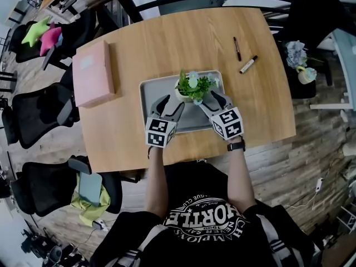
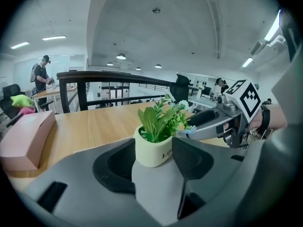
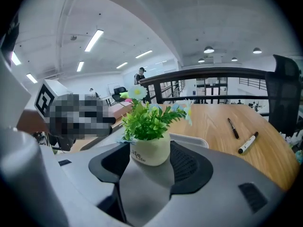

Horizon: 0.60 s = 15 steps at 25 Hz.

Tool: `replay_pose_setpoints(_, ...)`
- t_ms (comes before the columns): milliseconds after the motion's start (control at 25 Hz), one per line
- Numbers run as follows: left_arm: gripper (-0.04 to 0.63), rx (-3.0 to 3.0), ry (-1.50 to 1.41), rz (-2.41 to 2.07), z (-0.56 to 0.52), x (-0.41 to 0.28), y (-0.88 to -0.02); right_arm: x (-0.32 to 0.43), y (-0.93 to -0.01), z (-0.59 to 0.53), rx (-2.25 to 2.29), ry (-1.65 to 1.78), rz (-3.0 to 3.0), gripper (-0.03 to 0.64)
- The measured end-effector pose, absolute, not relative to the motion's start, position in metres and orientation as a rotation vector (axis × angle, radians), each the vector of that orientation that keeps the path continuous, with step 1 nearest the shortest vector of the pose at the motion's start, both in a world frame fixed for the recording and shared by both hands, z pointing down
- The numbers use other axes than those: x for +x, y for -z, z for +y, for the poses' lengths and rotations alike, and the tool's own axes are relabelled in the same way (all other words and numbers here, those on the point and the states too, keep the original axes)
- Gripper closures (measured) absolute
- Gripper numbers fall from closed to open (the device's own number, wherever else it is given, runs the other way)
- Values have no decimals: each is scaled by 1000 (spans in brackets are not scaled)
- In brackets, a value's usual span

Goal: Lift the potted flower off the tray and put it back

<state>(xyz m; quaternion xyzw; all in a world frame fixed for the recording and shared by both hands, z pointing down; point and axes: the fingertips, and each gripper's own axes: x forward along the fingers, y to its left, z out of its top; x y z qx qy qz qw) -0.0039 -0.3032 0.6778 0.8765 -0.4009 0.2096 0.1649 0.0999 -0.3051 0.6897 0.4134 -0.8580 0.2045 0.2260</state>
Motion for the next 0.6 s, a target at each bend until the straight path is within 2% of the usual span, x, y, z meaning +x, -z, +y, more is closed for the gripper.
replay_pose_setpoints(160, 318, 2529, -647, -1077, -308, 2, -689, 95, -701, -312, 1112, -574, -2364, 341)
replay_pose_setpoints(600, 314, 2626, -835, -920, -310, 10, -722, 82, -715, -323, 964, -511, -2396, 301)
